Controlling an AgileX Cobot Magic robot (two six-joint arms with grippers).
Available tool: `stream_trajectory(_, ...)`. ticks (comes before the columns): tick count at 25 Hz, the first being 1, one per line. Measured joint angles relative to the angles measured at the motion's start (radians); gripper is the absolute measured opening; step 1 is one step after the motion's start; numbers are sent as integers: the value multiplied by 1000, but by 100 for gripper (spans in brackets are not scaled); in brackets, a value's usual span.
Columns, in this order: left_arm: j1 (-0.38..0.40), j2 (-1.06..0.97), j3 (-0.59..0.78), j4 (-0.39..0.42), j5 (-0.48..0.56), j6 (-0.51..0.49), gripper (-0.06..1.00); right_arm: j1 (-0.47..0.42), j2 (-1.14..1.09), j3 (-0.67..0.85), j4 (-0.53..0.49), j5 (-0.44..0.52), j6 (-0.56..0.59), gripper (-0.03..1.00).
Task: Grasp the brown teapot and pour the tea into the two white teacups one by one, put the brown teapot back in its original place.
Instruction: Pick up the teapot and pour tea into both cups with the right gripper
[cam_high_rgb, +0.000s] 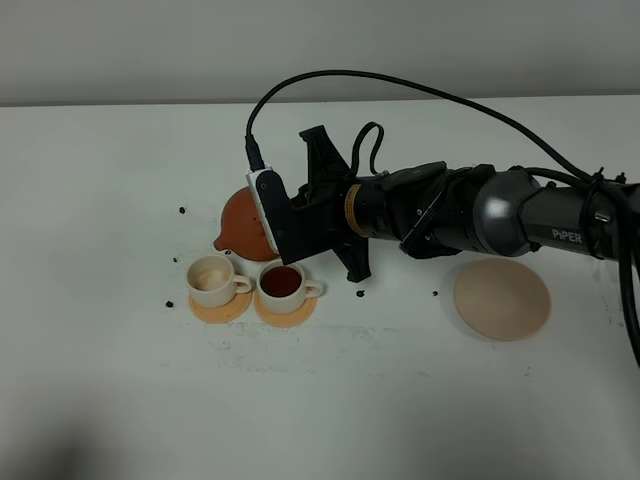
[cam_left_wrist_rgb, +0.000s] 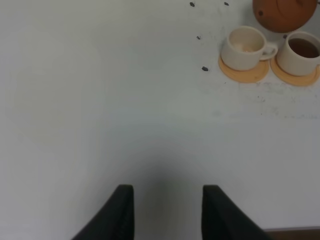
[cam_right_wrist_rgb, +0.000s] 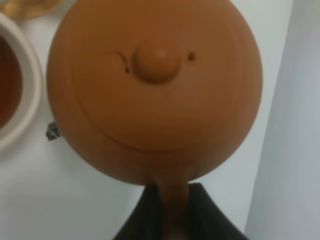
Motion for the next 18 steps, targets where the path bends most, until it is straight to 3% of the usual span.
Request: stream_trajectory(18, 0, 0, 0, 0, 0, 0, 31, 14, -1, -13, -49, 23, 0, 9)
